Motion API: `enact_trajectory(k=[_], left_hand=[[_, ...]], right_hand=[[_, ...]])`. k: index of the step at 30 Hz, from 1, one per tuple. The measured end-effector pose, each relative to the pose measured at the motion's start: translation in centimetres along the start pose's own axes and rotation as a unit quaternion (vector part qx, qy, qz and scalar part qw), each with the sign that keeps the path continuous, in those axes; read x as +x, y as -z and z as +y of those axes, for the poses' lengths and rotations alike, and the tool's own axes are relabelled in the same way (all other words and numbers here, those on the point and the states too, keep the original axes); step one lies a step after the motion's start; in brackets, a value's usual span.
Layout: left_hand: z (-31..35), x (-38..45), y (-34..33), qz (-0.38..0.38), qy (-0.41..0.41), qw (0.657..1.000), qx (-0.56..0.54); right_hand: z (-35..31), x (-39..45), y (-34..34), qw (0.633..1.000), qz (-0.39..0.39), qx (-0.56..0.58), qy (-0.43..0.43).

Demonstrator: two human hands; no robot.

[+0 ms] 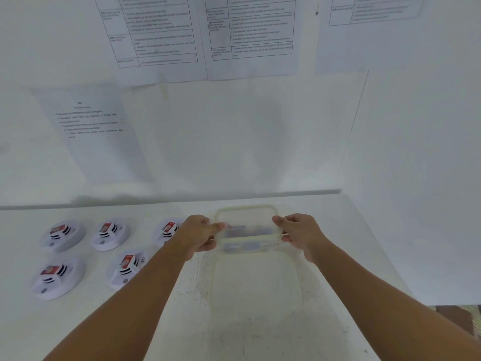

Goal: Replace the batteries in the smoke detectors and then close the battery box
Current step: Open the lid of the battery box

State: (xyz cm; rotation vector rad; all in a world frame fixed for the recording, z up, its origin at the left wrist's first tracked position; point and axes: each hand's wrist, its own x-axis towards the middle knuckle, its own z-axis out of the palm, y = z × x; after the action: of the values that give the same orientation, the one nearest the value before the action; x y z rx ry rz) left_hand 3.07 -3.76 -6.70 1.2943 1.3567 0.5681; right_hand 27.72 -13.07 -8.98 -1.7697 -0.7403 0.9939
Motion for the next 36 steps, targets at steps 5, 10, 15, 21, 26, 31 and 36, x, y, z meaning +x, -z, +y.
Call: enact_trajectory(k=[5,10,15,21,26,31,36], left_hand=[[0.3,-0.8,0.2,0.082,-0.153,0.965,0.194],[2.0,-1.7,1.5,0.01,-0.217,0.976,0.012],[3.4,-0.9,2.5,0.081,-0.3,0.949,0.048],[6.0,0.6,3.0,0.138,-0.314,0.939,0.036],[7.1,1.9,2.3,0.125,-0.252,0.952,-0.122],[6.6,3.7,2.3,0.109,-0.256,0.958,-0.07],[6.0,5.6,2.4,0.069,-0.257,0.964,-0.009]], right_hand=[[-1.1,0.0,-0.2,0.998,0.037,-0.02,0.036],[-4.6,-0.4,0.7,0.989,0.015,0.147,0.009],[-7.8,-0.2,0.9,0.959,-0.028,0.279,-0.047],[-9.5,0.5,0.8,0.995,-0.039,0.091,0.03],[-9.7,1.6,0.0,0.993,-0.021,0.036,0.111],[-9.1,3.3,-0.2,0.987,-0.018,0.09,0.133],[-8.2,5.6,0.0,0.988,0.011,0.049,0.149]])
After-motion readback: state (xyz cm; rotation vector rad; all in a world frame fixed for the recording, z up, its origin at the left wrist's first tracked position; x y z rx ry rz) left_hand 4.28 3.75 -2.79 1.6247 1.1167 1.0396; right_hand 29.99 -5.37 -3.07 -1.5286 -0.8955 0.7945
